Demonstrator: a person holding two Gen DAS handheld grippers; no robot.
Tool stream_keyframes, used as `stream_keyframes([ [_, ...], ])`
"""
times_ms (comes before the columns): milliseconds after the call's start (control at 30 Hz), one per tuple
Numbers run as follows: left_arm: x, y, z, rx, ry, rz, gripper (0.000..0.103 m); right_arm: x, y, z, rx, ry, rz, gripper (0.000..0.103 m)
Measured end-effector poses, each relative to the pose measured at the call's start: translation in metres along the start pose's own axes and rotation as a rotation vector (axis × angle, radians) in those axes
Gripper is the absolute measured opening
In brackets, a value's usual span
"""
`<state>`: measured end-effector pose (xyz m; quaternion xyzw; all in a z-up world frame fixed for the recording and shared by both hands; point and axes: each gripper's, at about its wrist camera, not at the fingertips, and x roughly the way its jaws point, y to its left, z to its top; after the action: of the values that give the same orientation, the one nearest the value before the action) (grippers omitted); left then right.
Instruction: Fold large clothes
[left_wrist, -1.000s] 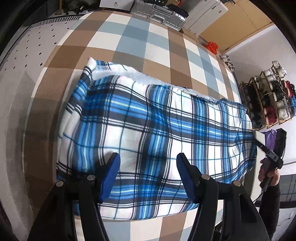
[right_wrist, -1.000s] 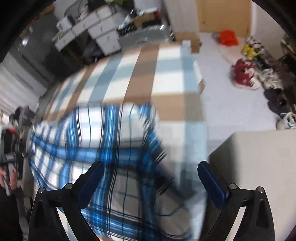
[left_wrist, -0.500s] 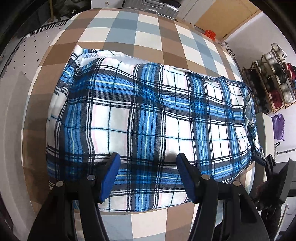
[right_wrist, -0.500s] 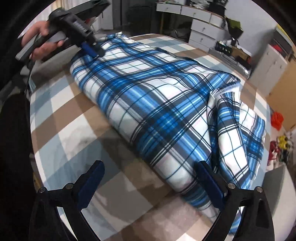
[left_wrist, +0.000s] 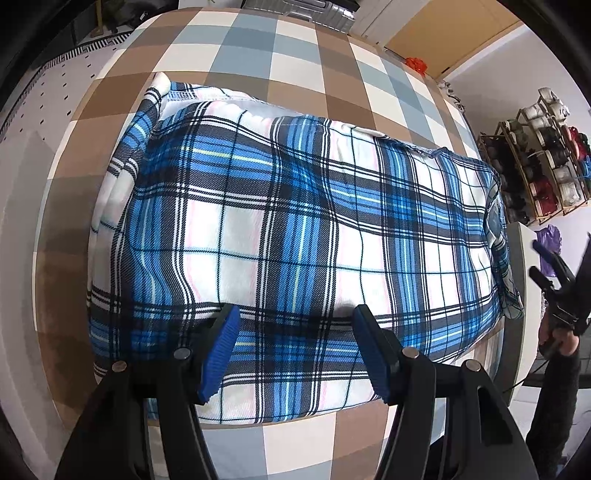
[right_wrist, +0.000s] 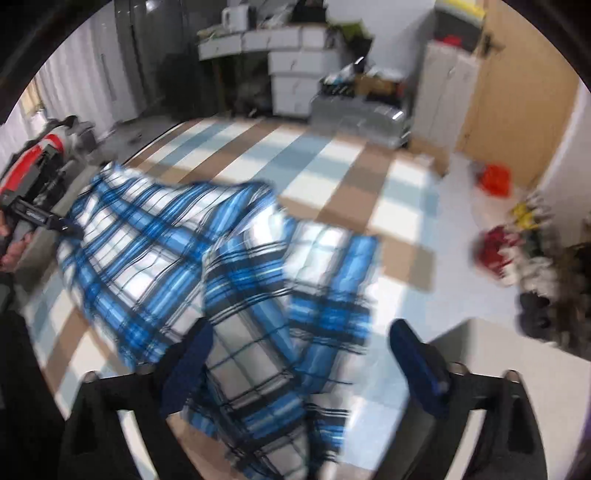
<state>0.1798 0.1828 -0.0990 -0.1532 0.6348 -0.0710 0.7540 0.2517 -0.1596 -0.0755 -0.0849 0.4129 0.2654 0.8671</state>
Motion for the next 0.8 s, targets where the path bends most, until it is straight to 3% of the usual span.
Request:
stream_keyframes([
  [67,0.000,0.001,-0.001,-0.003,0.002,-0.009,0.058,0.009,0.013,0.004,-0.046,0.028,0.038,0.081],
  [233,0.000,0.005,-0.002,-0.003,0.007,-0.022,0.058,0.030,0.042,0.002,-0.160,0.067,0.035,0.074],
  [300,0.001,0.007,-0.003,-0.006,0.010,-0.026,0.058,0.042,0.050,-0.002,-0.193,0.100,-0.025,0.059],
  [333,0.001,0.007,-0.003,-0.008,0.011,-0.030,0.058,0.052,0.049,-0.003,-0.191,0.138,-0.060,0.045],
  [400,0.001,0.007,-0.004,-0.011,0.012,-0.034,0.058,0.063,0.037,-0.005,-0.127,0.194,-0.094,0.027],
  [467,0.001,0.008,-0.005,-0.013,0.011,-0.037,0.058,0.053,0.021,-0.003,-0.048,0.153,-0.087,0.015],
  [567,0.002,0.009,-0.005,-0.014,0.015,-0.043,0.058,0.028,-0.017,0.000,0.155,0.049,0.046,0.010],
  [800,0.005,0.010,-0.003,-0.022,0.020,-0.046,0.058,0.003,-0.097,-0.014,0.526,-0.105,0.094,0.008],
])
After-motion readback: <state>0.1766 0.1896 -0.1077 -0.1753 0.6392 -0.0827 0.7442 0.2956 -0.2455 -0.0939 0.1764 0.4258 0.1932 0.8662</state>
